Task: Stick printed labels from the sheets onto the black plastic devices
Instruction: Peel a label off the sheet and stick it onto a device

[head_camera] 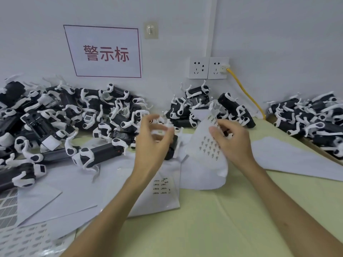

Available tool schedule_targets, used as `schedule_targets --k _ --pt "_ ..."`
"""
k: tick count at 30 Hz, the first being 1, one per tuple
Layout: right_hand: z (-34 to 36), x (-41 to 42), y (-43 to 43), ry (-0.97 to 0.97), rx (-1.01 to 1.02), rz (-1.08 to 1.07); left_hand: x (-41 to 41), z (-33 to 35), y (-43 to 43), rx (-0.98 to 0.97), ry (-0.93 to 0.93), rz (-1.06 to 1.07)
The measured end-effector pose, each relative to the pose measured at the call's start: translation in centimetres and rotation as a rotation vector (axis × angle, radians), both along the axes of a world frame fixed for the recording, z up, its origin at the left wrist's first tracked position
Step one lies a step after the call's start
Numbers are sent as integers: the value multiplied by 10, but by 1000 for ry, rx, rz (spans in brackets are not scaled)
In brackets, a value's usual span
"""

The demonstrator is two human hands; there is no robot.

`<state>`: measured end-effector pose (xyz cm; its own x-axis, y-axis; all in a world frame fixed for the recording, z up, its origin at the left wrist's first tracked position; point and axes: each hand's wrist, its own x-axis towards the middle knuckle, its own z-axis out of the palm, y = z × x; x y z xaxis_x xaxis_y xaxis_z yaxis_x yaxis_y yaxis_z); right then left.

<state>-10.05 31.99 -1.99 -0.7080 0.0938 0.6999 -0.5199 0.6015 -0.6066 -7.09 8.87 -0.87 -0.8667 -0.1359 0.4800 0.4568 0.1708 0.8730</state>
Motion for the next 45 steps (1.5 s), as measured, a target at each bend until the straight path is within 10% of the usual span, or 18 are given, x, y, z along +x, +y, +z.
schedule_targets --k 18,27,45 --pt "3 24 -30 -131 77 348 3 -24 23 364 -623 -567" --pt "10 25 -24 -167 286 370 5 -19 18 652 -626 -646" --pt "12 23 -28 -204 134 377 5 -22 20 517 -558 -476"
